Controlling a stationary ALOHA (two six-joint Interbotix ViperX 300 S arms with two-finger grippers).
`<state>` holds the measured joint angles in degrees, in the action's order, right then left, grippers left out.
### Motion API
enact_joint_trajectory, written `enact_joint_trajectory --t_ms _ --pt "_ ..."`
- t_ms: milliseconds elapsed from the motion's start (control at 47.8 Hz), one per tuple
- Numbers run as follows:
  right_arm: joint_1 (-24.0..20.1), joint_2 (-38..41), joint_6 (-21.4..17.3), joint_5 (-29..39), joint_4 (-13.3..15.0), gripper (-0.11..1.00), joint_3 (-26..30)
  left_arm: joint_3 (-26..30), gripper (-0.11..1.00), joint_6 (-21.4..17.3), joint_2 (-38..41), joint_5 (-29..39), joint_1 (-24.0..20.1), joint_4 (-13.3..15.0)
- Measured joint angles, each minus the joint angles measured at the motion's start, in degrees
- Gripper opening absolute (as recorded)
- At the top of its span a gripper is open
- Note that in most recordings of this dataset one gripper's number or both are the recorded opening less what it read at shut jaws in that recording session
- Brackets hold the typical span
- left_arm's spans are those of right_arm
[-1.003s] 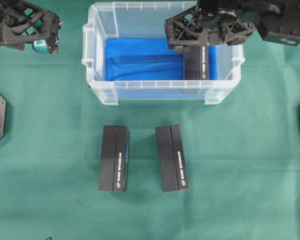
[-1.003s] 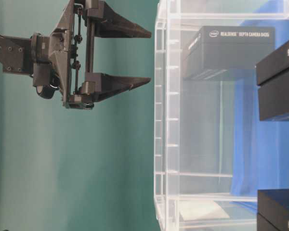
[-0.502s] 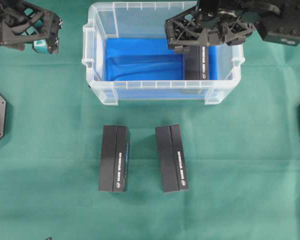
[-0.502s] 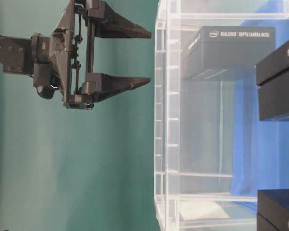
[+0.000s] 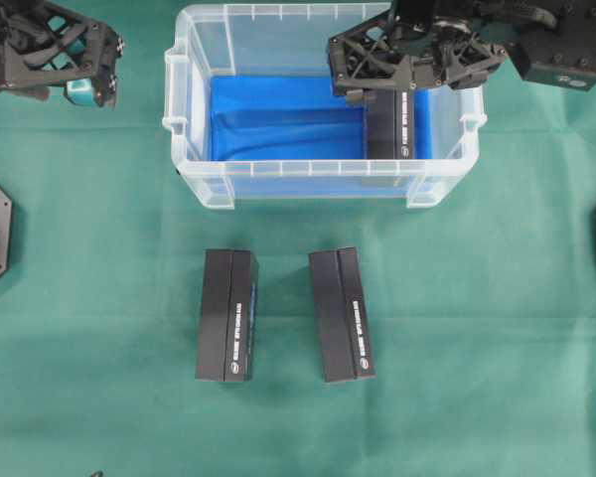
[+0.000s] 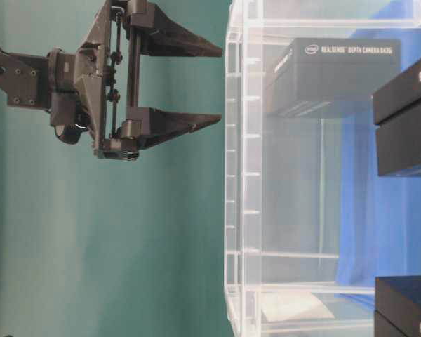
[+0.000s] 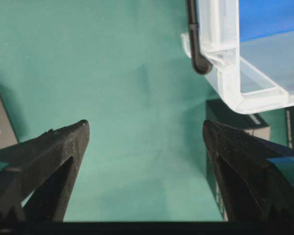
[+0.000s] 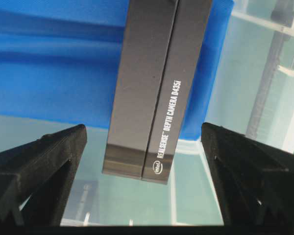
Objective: Take out the box from the case.
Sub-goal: 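Lower the open right gripper around the right black box pair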
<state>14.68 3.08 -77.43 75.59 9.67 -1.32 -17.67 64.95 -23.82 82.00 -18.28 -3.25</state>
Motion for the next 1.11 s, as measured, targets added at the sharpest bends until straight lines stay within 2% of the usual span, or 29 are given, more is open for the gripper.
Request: enact_joint_trajectory --t_ms 669,1108 --pt "1.58 0.09 -0.09 -4.48 0.00 0.92 -3.60 0.09 0.99 0.00 0.09 0.00 0.00 0.00" --pt "2.72 0.18 -0.09 -10.55 -0.62 0.92 -7.65 0.00 0.99 0.00 0.44 0.00 0.00 0.00"
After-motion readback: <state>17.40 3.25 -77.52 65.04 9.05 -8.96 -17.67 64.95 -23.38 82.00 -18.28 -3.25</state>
